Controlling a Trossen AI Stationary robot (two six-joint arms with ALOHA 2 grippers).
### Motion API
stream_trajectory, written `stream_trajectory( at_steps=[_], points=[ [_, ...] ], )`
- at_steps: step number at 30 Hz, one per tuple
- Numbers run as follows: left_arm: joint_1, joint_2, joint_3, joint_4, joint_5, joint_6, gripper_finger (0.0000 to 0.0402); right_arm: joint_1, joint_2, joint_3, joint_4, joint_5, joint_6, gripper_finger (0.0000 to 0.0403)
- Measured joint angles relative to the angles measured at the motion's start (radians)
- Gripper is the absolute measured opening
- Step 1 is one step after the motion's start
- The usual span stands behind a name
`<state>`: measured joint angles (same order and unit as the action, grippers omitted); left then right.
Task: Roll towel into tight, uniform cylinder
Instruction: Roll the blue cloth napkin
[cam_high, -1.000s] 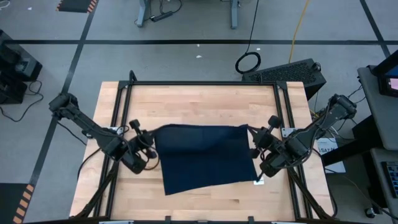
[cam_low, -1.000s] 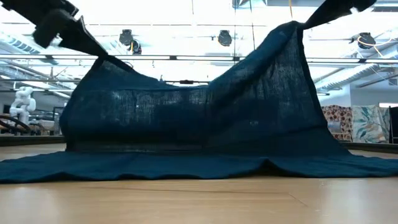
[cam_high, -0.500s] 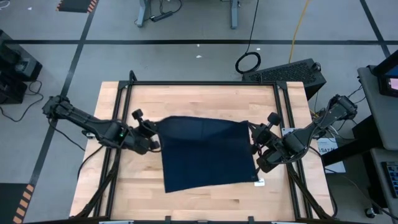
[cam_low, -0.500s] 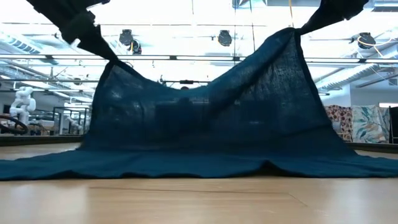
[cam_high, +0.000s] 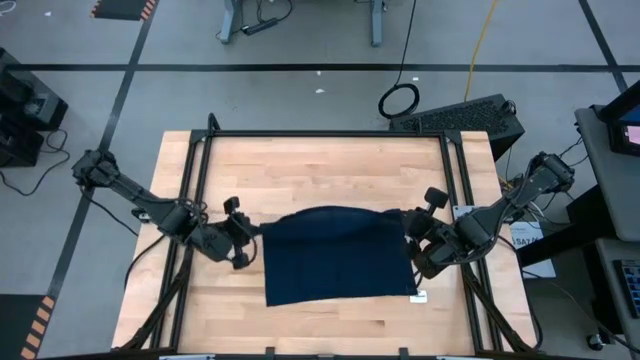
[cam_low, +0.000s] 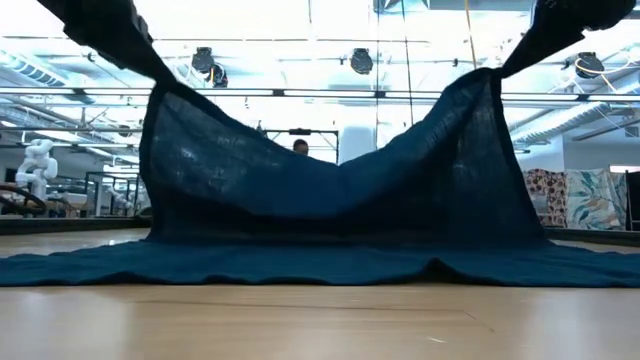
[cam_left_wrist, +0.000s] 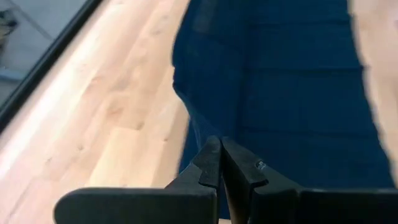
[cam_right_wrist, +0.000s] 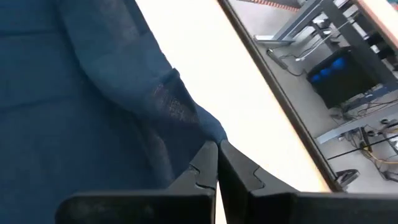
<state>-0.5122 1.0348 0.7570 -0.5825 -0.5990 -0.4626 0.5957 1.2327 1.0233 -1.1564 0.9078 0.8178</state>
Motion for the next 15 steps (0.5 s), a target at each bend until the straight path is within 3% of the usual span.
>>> stream_trajectory(
  at_steps=[7,11,15],
  points=[
    [-0.081,0.010,0.000,0.036,0.001,-0.003,0.0011,0.029,0.000,0.000,0.000,-0.072,0.000,0.0000],
    [-0.088,0.045,-0.039,0.136,-0.007,0.012,0.0011,0.031,-0.006,0.000,0.001,-0.136,-0.013,0.0000],
    [-0.091,0.086,-0.056,0.143,-0.095,0.025,0.0011,0.031,-0.030,0.000,0.000,-0.155,-0.018,0.0000]
  ],
)
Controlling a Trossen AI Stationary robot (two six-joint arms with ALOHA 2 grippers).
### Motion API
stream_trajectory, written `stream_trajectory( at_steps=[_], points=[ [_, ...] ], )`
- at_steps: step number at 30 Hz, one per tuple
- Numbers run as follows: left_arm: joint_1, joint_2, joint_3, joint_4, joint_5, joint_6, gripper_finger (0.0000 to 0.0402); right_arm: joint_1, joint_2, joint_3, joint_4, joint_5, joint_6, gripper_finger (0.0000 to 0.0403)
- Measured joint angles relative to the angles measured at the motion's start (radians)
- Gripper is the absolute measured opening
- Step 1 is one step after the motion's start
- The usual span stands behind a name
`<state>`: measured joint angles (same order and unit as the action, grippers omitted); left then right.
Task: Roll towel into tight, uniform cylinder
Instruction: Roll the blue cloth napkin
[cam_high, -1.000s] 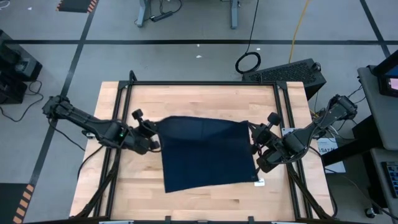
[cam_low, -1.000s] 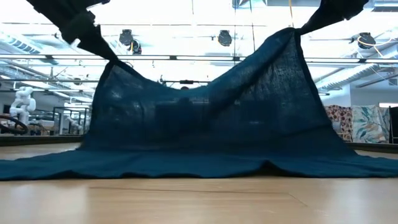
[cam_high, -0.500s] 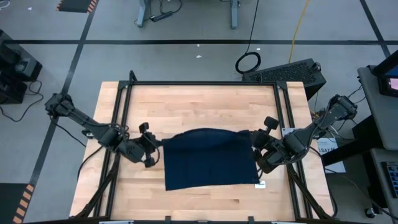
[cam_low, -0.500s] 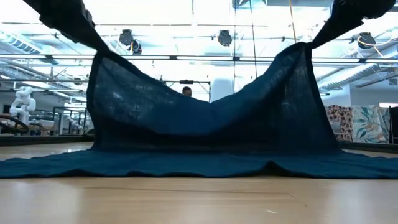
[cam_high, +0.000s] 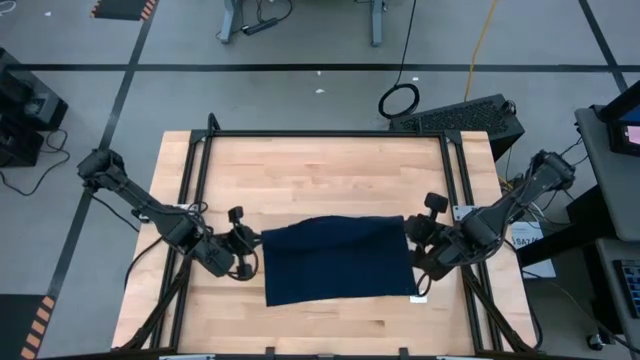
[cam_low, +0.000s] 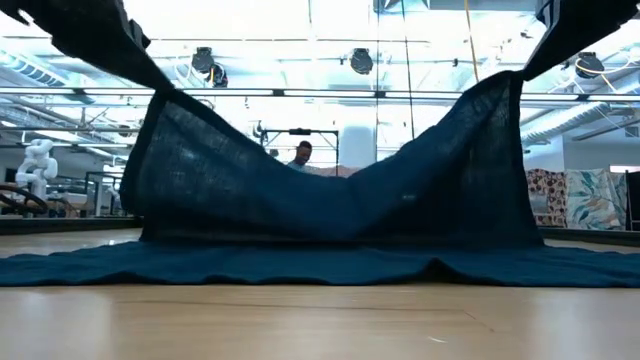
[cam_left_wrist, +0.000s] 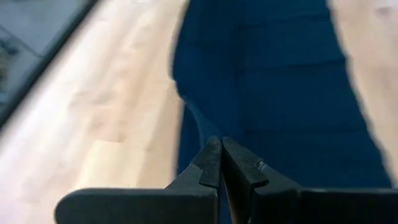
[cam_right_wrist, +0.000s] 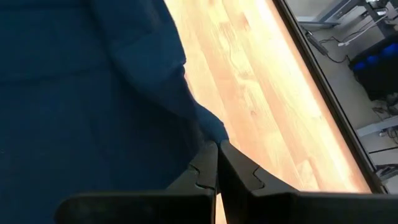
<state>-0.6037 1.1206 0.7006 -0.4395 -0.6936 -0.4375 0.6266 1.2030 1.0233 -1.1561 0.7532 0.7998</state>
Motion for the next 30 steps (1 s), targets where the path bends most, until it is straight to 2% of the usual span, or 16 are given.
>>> stream_trajectory(
  at_steps=[3,10,21,30],
  points=[
    [-0.001,0.001,0.000,0.006,-0.041,0.000,0.0011,0.000,-0.024,0.000,0.000,0.002,0.000,0.0000],
    [-0.038,0.008,0.000,0.009,0.006,-0.054,0.0011,0.001,-0.049,0.000,0.018,-0.010,-0.001,0.0000],
    [-0.095,0.091,0.000,-0.002,0.012,-0.051,0.0011,0.001,-0.050,0.000,0.063,-0.156,-0.027,0.0000],
    [-0.093,0.091,0.000,-0.074,-0.173,-0.006,0.0011,0.001,-0.050,0.000,0.066,-0.199,-0.027,0.0000]
  ],
)
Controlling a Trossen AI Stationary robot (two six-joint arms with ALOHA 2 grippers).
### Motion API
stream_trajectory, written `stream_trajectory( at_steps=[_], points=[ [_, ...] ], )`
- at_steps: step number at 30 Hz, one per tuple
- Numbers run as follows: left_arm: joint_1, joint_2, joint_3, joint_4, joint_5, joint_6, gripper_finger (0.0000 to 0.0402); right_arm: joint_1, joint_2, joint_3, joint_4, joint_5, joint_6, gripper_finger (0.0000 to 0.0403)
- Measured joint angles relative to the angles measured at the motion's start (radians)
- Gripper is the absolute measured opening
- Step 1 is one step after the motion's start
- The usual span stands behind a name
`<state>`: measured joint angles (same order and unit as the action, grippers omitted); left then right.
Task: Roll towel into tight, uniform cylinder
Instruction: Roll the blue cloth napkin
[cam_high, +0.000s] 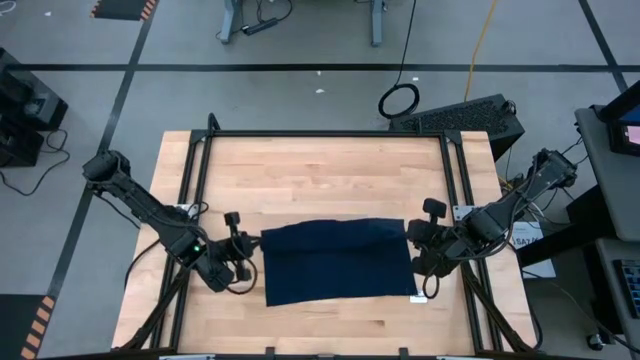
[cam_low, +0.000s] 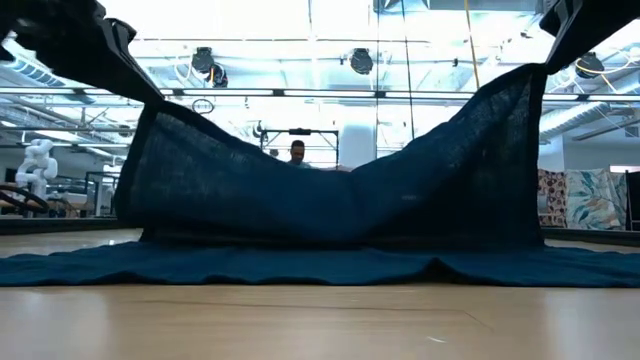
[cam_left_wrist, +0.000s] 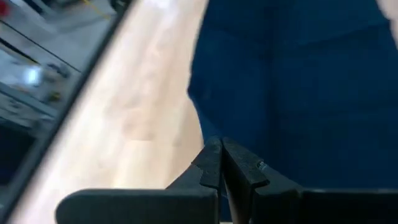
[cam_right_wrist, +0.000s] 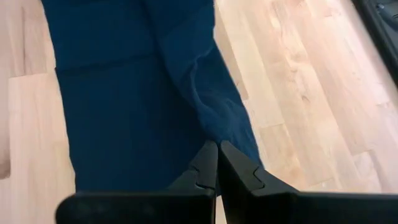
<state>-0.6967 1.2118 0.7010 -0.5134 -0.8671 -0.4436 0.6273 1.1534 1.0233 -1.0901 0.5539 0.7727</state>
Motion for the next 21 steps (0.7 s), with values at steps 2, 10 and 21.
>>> stream_trajectory(
  at_steps=[2,10,21],
  points=[
    [0.008,0.000,0.000,-0.023,-0.051,0.029,0.0011,0.000,0.000,0.000,0.000,-0.005,0.000,0.0000],
    [0.121,0.000,0.000,-0.143,-0.209,0.046,0.0011,0.000,0.000,0.000,0.000,0.032,-0.004,0.0000],
    [0.189,-0.005,0.001,0.028,-0.002,0.151,0.0011,0.000,-0.032,0.000,-0.014,0.079,-0.037,0.0000]
  ],
)
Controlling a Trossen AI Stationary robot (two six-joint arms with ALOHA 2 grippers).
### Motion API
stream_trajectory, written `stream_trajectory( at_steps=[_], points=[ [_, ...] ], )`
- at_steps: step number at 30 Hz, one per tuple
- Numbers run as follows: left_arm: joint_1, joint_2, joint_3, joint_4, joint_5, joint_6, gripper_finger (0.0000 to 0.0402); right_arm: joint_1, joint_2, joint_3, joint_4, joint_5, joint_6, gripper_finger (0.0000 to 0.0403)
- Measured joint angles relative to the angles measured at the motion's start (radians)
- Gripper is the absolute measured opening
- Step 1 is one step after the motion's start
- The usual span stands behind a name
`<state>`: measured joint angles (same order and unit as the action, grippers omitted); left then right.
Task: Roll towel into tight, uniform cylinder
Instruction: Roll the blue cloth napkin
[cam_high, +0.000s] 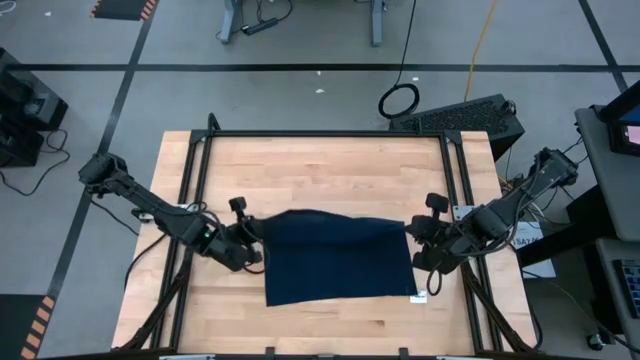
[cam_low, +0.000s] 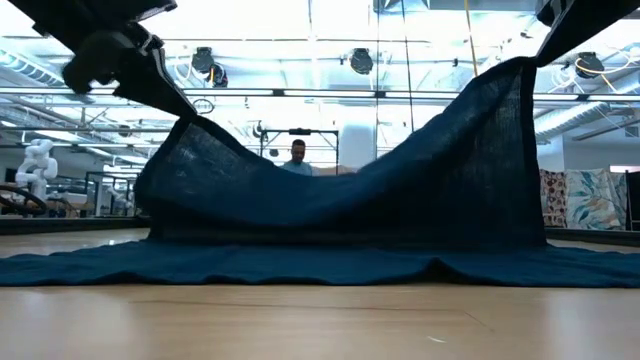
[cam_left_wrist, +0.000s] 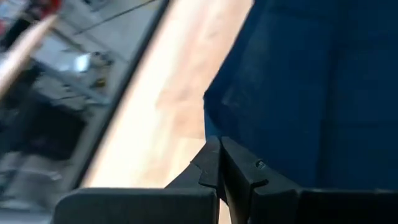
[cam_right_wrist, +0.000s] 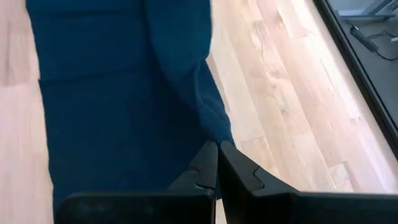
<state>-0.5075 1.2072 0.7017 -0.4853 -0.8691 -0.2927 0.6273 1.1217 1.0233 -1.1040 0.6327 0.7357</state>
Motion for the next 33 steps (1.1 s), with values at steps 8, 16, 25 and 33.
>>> stream_trajectory(
  at_steps=[8,16,25,33],
  points=[
    [-0.065,0.000,-0.006,0.013,0.122,-0.039,0.0011,0.014,-0.056,0.000,0.007,-0.009,0.033,0.0000],
    [-0.104,0.000,-0.073,0.016,0.047,-0.060,0.0011,0.031,-0.053,0.000,0.063,-0.010,0.031,0.0000],
    [-0.089,-0.040,-0.073,0.008,-0.173,0.023,0.0011,0.031,-0.052,0.000,0.061,0.000,0.017,0.0000],
    [-0.017,-0.104,-0.072,0.007,-0.214,0.097,0.0011,0.026,-0.052,0.000,0.060,0.082,-0.043,0.0000]
  ],
)
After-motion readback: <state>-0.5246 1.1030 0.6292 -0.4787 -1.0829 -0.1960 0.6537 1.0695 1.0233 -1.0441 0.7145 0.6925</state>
